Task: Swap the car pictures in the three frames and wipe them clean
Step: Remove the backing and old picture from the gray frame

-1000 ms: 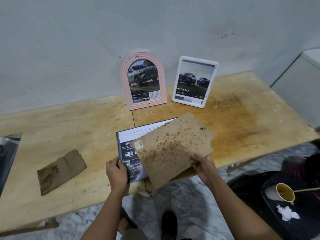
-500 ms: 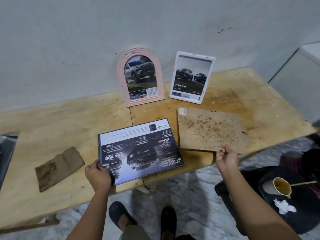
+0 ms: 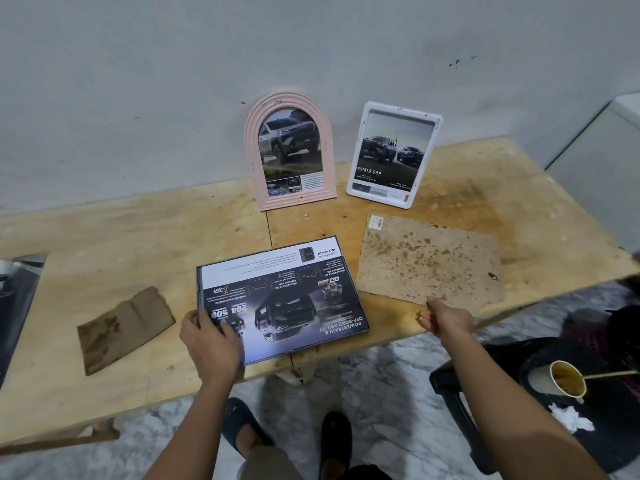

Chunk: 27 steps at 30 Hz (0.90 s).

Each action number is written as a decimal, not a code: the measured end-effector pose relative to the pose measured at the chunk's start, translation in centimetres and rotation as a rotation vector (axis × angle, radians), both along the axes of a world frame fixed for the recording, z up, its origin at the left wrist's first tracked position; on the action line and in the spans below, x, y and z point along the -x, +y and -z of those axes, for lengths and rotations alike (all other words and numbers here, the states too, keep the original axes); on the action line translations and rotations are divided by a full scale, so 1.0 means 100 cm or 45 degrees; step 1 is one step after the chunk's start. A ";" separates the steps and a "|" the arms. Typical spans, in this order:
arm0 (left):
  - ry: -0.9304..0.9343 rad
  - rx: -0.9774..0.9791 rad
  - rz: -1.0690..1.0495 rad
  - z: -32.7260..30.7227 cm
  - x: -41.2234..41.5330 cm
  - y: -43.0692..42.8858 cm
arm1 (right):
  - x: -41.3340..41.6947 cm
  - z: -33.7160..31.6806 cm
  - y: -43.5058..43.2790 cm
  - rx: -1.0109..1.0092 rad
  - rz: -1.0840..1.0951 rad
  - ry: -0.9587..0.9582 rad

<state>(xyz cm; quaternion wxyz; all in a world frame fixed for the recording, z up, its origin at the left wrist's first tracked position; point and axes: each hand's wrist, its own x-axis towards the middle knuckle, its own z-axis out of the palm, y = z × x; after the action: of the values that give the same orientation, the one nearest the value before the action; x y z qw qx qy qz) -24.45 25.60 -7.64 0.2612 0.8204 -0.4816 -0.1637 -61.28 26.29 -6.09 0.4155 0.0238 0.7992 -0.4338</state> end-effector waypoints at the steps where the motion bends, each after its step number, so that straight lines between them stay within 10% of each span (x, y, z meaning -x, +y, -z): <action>1: -0.022 -0.025 0.050 0.000 0.002 0.001 | -0.006 -0.003 0.000 0.003 -0.043 0.014; 11: -0.036 -0.287 0.238 -0.002 0.020 0.009 | -0.120 -0.016 -0.018 0.338 -1.348 0.785; 27: -0.096 -0.399 0.262 0.002 0.021 0.005 | -0.140 -0.005 -0.015 0.091 -1.466 0.990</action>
<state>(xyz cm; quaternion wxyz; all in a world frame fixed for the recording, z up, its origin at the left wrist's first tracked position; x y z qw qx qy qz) -26.57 26.06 -7.80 0.0940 0.8029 -0.5411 -0.2318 -47.30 24.75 -5.58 0.2636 -0.5746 0.7607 -0.1476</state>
